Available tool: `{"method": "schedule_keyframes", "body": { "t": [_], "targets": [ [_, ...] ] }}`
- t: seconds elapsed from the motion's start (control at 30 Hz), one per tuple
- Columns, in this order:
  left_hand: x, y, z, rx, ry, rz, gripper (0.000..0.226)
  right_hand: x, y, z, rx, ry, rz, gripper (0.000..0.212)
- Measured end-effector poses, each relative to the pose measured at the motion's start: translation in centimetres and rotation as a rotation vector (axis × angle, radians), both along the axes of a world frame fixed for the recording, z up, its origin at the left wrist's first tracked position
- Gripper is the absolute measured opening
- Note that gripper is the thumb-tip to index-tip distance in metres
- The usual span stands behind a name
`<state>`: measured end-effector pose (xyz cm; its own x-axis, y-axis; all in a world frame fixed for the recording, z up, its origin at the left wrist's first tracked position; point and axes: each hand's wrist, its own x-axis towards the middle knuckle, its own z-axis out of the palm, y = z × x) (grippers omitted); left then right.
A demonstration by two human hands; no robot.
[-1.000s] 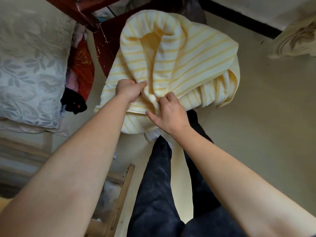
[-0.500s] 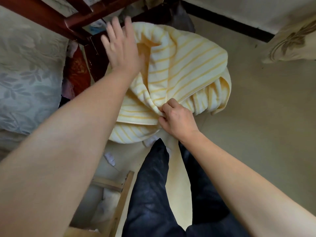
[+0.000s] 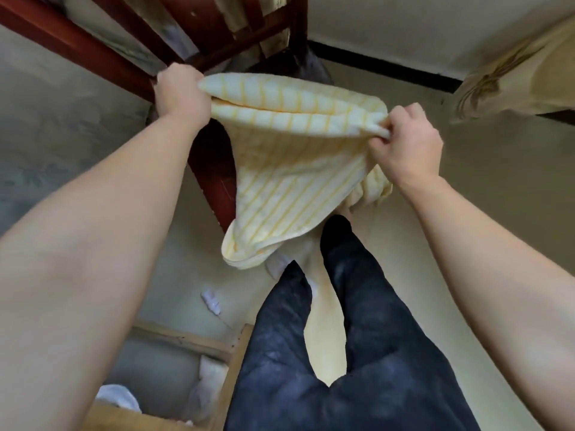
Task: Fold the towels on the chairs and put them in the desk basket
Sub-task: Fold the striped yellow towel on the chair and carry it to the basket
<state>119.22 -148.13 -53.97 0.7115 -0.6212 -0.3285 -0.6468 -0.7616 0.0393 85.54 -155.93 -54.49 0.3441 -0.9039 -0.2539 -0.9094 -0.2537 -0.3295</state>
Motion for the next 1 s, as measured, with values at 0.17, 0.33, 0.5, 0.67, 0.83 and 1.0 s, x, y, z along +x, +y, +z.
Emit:
{"method": "schedule_keyframes", "body": {
  "t": [0.17,0.33,0.5,0.67,0.83,1.0],
  "targets": [
    [-1.2,1.5,8.8,-0.065,0.095,0.016,0.023,0.1,-0.6,7.1,-0.063,-0.038,0.125,0.023],
    [-1.7,3.3,20.5,-0.175,0.136,0.016,0.015,2.2,-0.5,18.1,-0.205,-0.163,0.195,0.028],
    [0.1,6.7,31.2,-0.482,0.183,0.262,0.014,2.0,-1.8,30.3,-0.437,-0.26,0.013,0.032],
    [0.2,8.7,39.1,-0.542,0.218,0.01,0.02,1.9,-1.7,38.1,-0.505,-0.234,0.117,0.03],
    [0.1,10.8,44.3,-0.482,0.201,-0.308,0.048,2.9,-1.9,44.0,-0.591,-0.26,0.161,0.028],
    [-0.5,11.1,46.0,-0.159,0.045,-0.508,0.046,4.1,-1.2,47.3,-0.63,-0.209,0.268,0.024]
  ]
}}
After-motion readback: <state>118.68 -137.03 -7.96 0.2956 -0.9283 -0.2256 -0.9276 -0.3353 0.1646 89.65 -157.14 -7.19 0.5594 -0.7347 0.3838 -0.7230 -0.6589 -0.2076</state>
